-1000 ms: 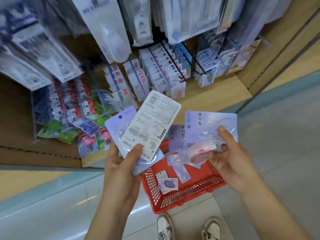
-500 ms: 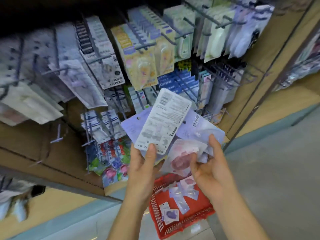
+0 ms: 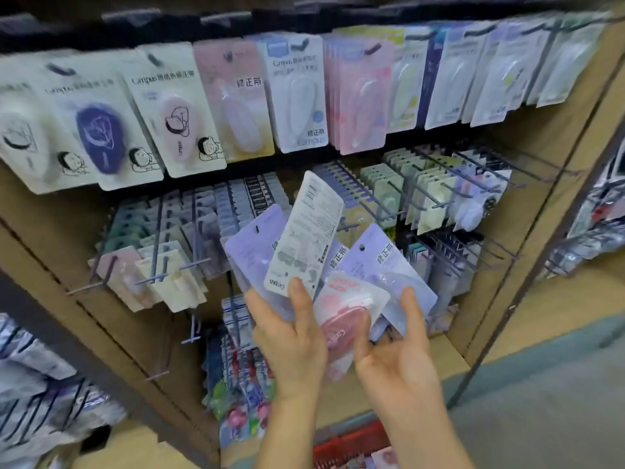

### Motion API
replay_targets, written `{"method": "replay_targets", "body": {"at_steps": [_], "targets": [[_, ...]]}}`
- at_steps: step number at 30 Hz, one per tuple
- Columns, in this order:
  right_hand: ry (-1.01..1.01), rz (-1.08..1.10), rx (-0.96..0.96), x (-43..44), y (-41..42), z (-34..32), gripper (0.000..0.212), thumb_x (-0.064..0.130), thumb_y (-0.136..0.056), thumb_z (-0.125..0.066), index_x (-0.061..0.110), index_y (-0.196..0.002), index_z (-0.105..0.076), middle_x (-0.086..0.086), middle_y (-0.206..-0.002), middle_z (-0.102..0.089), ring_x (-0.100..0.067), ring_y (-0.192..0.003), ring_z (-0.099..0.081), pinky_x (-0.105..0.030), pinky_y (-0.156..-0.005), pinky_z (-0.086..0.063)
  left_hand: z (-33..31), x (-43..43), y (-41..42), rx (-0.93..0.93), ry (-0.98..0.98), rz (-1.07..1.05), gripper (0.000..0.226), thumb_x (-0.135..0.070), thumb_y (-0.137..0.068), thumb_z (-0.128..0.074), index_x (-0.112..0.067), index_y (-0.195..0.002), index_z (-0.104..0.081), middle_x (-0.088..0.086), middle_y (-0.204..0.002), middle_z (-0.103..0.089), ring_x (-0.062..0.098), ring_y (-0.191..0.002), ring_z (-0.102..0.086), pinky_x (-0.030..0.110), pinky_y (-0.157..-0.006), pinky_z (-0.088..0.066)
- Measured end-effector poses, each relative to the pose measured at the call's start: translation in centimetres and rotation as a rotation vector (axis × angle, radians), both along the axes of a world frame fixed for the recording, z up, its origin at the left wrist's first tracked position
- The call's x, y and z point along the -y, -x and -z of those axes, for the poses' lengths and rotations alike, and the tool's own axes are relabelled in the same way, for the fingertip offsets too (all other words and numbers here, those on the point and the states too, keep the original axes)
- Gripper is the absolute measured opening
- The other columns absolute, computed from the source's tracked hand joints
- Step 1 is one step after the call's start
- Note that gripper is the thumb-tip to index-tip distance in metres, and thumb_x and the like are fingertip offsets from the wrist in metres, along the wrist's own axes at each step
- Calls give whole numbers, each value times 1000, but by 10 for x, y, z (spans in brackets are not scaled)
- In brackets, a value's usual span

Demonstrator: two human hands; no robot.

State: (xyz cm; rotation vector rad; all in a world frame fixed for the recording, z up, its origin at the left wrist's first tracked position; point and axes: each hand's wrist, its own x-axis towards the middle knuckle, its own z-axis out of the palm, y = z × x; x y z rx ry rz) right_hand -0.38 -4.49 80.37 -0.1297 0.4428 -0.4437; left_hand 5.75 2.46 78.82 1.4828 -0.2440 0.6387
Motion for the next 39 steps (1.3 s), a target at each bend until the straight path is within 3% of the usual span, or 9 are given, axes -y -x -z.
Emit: {"method": "replay_targets", "body": {"at_steps": [10, 12, 14, 17, 20, 25, 31, 35, 39], "targets": [[488, 115, -274, 93, 26, -20, 9, 29, -90, -65, 25, -84, -61, 5, -62, -45, -3, -37, -35, -15, -30, -23, -73, 1, -19, 20, 127, -32, 14, -26, -102, -46, -38, -110, -45, -23, -110, -55, -20, -94, -55, 1, -74, -40], [616, 86, -238, 108, 29, -26, 2, 23, -90, -66, 22, -92, -66, 1, -72, -58, -5, -42, -46, -16, -35, -34, -88, 17, -16, 33, 133, -11, 16, -25, -103, -46, -36, -114, -46, -25, -110, -55, -21, -94, -55, 1, -74, -40], [705, -1, -130, 117, 30, -32, 20, 18, -90, -64, 14, -109, -68, -7, -94, -73, -17, -68, -70, -30, -55, -57, -99, 40, -9, 64, 88, 10, 19, -25, -102, -47, -24, -121, -47, -22, -110, -56, -18, -96, -56, 2, -75, -41], [842, -130, -2, 126, 32, -47, 28, 18, -84, -64, 10, -111, -71, -24, -103, -72, -42, -90, -70, -58, -77, -57, -109, 81, 3, 100, -6, 24, 20, -32, -101, -47, -20, -117, -47, -20, -106, -58, -10, -95, -58, 4, -71, -41], [873, -196, 38, 140, 31, -55, 32, 21, -72, -72, 8, -101, -72, -23, -95, -72, -42, -86, -70, -55, -74, -57, -113, 109, 7, 130, -60, -16, 31, -42, -98, -48, -17, -116, -47, -22, -100, -58, -6, -84, -59, 14, -64, -43], [992, -191, 116, 148, 23, -59, 94, 39, -51, -91, 10, -132, -55, -17, -100, -74, -33, -83, -71, -45, -66, -58, -116, 142, 22, 140, -106, -136, 20, -40, -92, -50, -27, -105, -42, -30, -85, -51, -5, -71, -48, 19, -55, -36], [937, -145, 16, 170, 13, -50, 49, 24, -56, -85, 11, -101, -72, -17, -93, -75, -35, -89, -72, -54, -84, -57, -116, 156, 37, 137, -210, -153, 22, -58, -88, -42, -42, -102, -35, -27, -70, -63, -7, -62, -58, 22, -56, -44], [856, -130, -56, 190, 16, -62, 66, 27, -47, -92, 15, -108, -68, -12, -97, -76, -35, -91, -72, -59, -87, -55, -120, 135, 34, 414, -539, -266, 35, -54, -92, -43, -31, -119, -41, 1, -63, -65, 26, -48, -58, 25, -44, -35], [811, -68, 14, 199, 17, -79, 26, 21, -80, -76, 6, -100, -69, -13, -88, -75, -31, -80, -72, -45, -68, -57, -106, 122, 38, 674, -767, -75, 31, -33, -96, -51, -30, -127, -47, -6, -115, -67, 13, -97, -64, 19, -82, -47]]}}
